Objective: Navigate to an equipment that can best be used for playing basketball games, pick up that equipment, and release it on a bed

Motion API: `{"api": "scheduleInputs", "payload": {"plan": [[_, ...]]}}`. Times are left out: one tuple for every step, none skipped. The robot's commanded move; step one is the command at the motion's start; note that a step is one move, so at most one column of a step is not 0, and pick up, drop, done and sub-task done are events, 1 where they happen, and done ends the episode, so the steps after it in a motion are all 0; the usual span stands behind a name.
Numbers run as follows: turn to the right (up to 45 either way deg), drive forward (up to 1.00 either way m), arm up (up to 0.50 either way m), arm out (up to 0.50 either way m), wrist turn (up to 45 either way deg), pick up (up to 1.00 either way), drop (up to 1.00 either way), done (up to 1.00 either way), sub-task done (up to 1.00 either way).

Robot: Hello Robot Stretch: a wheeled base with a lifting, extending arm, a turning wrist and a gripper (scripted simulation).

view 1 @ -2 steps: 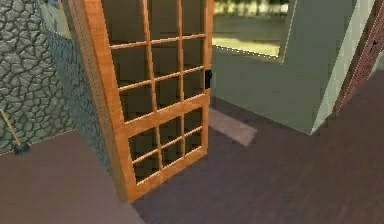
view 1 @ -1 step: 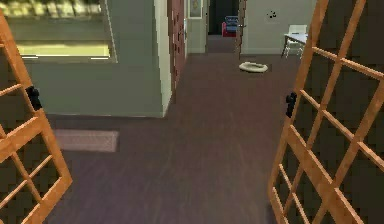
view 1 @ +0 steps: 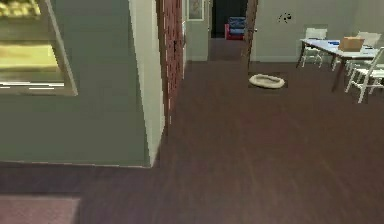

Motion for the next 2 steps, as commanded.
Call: {"api": "scheduleInputs", "payload": {"plan": [[6.0, 0.00, 0.00, 0.00, 0.0, 0.00, 0.00, 0.00, 0.00], [0.0, 0.50, 0.00, 0.00, 0.0, 0.00, 0.00, 0.00, 0.00]]}}
